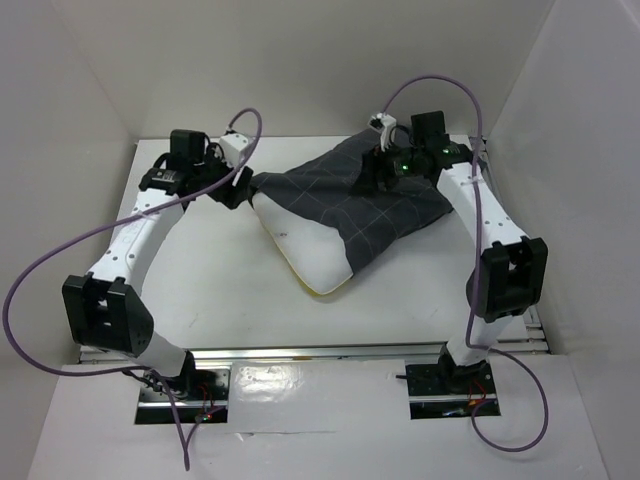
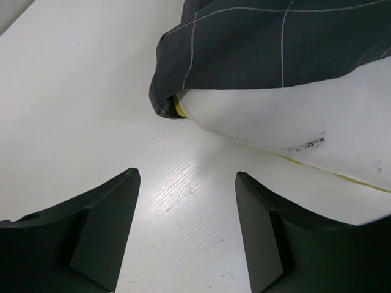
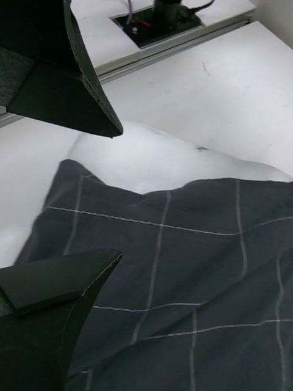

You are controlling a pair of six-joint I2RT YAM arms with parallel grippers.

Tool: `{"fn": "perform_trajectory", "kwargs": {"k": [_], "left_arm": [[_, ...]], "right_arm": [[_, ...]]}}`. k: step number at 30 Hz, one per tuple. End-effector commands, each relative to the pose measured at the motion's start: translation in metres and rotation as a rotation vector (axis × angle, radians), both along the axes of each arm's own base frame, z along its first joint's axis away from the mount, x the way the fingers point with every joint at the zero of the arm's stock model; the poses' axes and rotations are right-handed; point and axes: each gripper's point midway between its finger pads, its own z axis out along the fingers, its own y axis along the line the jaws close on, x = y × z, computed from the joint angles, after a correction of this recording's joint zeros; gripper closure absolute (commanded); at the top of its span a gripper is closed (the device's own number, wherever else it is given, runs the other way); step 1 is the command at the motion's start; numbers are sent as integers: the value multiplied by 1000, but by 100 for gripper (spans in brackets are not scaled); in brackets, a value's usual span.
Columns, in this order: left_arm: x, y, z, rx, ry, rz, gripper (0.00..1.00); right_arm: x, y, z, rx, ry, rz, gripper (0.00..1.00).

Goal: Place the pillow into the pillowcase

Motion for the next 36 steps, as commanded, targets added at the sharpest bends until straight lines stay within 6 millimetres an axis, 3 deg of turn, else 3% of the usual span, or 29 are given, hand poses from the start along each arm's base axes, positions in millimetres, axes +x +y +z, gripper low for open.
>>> {"fn": "perform_trajectory", "kwargs": {"k": [1,5,7,11,12,14,15,17,18,19,22,26,31,34,36], "left_arm": [[14,2,16,127,-150,-67,23],[27,0,30,119,-212,-3,23],[31,3,53,105,-289,28,23],[28,-6,64,64,-313,67,22],[27,-7,64,56,-310,72,22],[19,-20,75,37,-333,46,22],[15,-28,79,23,-340,18,21],[-2,-55,69,32,-334,-114,21],[-12,-63,73,36,-356,-167,21],[-27,-78,57,34,-324,-269,19],[-64,-108,36,98,-320,-484,18],[-102,-135,20,137,-283,-683,10],[-120,-159,12,127,-312,-868,5],[-129,-167,-12,141,-247,-976,4],[-134,-173,-17,153,-263,-1059,2]], "right_arm": [[-42,-12,-1,-28,47,80,19],[-65,-29,-34,-158,112,19,22],[-79,-36,-50,-189,147,4,23],[-103,-41,-55,-207,118,-23,23],[-110,-40,-47,-205,79,-29,23],[-121,-41,-61,-232,72,-46,23],[-127,-42,-58,-230,37,-48,23],[-137,-46,-73,-259,51,-57,23],[-133,-48,-73,-263,27,-70,23],[-134,-49,-76,-270,26,-62,23],[-122,-54,-73,-282,-21,-94,23],[-98,-66,-68,-282,-67,-161,23],[-72,-67,-64,-253,-82,-202,23],[-58,-70,-61,-235,-73,-224,23],[-49,-72,-51,-215,-89,-241,23]]}}
